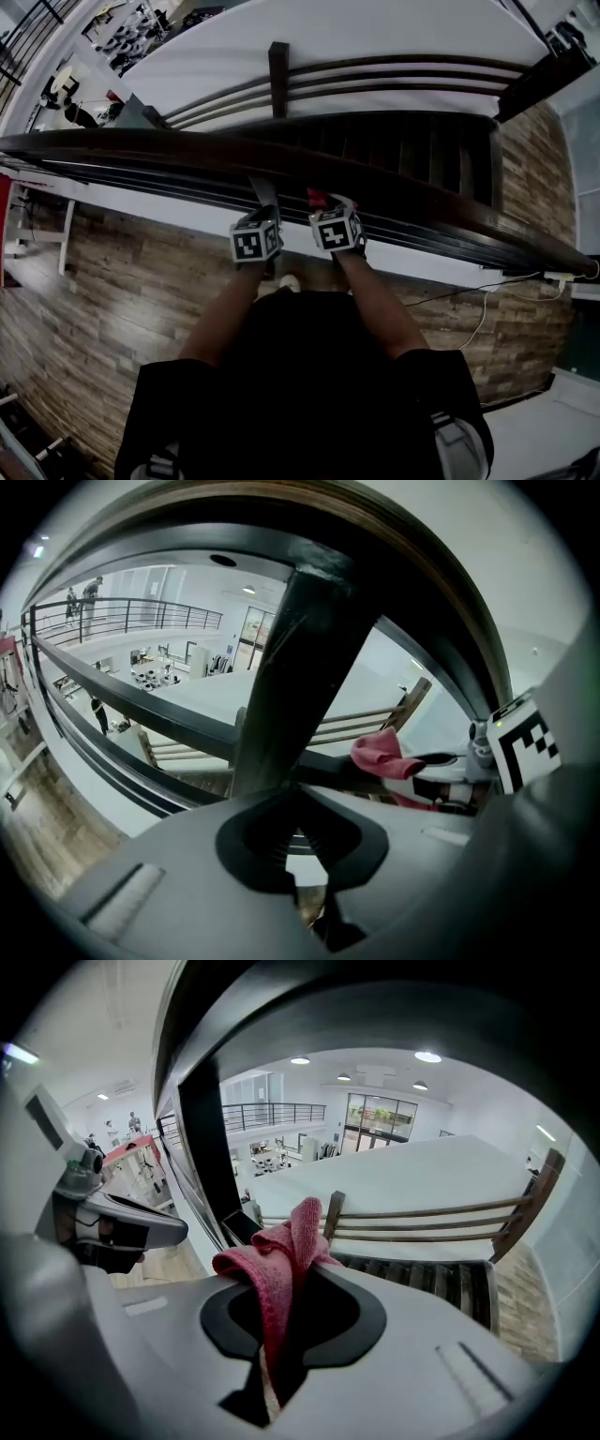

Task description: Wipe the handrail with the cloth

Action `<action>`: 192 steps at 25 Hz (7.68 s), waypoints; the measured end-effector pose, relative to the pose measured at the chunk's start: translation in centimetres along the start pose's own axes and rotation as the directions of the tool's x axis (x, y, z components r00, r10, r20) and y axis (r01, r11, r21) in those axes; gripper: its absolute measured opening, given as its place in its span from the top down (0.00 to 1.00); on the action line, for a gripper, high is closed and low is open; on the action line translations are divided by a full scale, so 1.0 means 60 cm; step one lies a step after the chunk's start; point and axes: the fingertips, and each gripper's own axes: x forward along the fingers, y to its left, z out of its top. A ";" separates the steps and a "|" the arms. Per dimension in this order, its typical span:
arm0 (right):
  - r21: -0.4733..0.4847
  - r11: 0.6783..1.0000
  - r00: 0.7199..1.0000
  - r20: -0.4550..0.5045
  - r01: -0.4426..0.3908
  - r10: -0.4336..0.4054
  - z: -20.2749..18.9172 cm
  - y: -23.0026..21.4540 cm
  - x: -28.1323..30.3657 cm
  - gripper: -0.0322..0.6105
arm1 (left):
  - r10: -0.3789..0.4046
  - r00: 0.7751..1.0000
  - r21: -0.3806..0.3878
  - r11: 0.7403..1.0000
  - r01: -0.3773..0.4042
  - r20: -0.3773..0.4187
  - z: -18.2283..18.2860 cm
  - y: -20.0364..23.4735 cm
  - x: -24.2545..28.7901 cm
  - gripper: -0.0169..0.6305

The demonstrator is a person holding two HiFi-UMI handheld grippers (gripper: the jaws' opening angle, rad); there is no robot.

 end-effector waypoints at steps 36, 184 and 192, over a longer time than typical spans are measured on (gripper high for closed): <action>-0.087 0.936 0.938 0.041 -0.341 0.345 0.064 0.134 0.017 0.87 | 0.232 0.962 -0.226 0.954 -0.197 0.143 -0.041 0.106 -0.131 0.97; 0.417 0.815 0.900 -0.016 0.402 -0.436 -0.720 -0.965 -0.366 0.87 | -0.385 0.894 0.452 0.771 0.448 -0.231 -0.399 -1.095 0.389 0.97; 0.381 0.846 0.917 -0.012 0.373 -0.399 -0.688 -0.922 -0.350 0.87 | -0.353 0.914 0.393 0.826 0.405 -0.199 -0.377 -1.042 0.369 0.97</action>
